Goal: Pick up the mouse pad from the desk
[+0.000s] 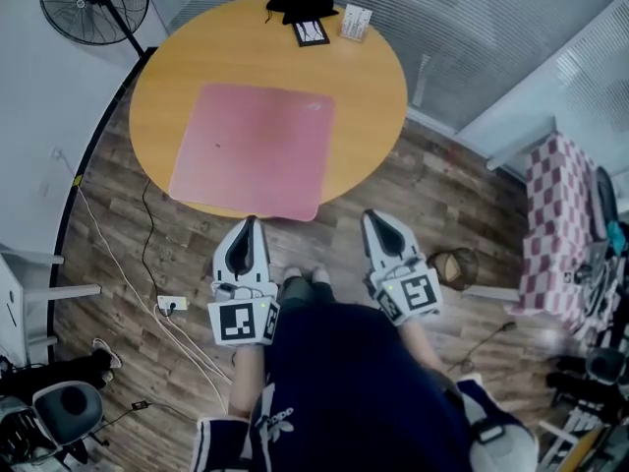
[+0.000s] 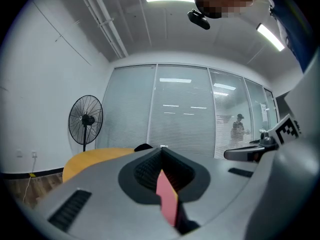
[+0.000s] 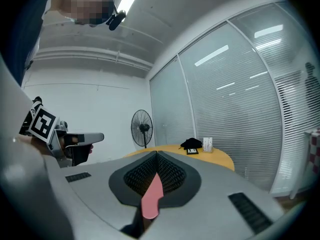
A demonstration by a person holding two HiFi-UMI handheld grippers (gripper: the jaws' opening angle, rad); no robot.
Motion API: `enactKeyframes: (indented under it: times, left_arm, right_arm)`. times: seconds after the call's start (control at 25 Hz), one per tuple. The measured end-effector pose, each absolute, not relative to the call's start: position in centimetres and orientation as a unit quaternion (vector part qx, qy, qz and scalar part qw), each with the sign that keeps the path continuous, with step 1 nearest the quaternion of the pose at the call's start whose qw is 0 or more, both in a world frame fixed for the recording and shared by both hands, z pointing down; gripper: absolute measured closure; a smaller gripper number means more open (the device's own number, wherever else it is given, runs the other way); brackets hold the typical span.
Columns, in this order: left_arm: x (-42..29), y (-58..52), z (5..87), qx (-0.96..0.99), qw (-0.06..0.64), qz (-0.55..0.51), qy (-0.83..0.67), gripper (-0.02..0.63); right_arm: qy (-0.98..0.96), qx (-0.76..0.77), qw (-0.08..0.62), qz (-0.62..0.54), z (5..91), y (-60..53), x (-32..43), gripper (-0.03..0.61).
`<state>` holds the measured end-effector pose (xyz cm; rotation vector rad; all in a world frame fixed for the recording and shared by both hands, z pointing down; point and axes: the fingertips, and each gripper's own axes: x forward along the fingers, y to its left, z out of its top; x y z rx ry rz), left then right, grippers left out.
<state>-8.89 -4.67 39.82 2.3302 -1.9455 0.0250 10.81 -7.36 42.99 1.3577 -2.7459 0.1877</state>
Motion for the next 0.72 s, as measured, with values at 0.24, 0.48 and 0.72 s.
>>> enactKeyframes:
  times: [0.24, 0.48, 0.72]
  left_arm:
    - [-10.7, -6.6, 39.2, 0.775, 0.058, 0.018, -0.629, 0.611]
    - [-11.3, -8.5, 39.5, 0.783, 0.065, 0.024, -0.618, 0.611]
    - [-10.5, -9.4, 40.3, 0.792, 0.069, 0.031, -0.606, 0.610]
  right_arm:
    - [-0.886, 0.458, 0.034, 0.067, 42.0, -8.9, 9.3, 0.575]
    - [-0.882, 0.465, 0.027, 0.066, 41.4, -10.7, 8.3, 0.575]
    - [-0.880, 0.470, 0.023, 0.066, 41.4, -11.8, 8.1, 0.575]
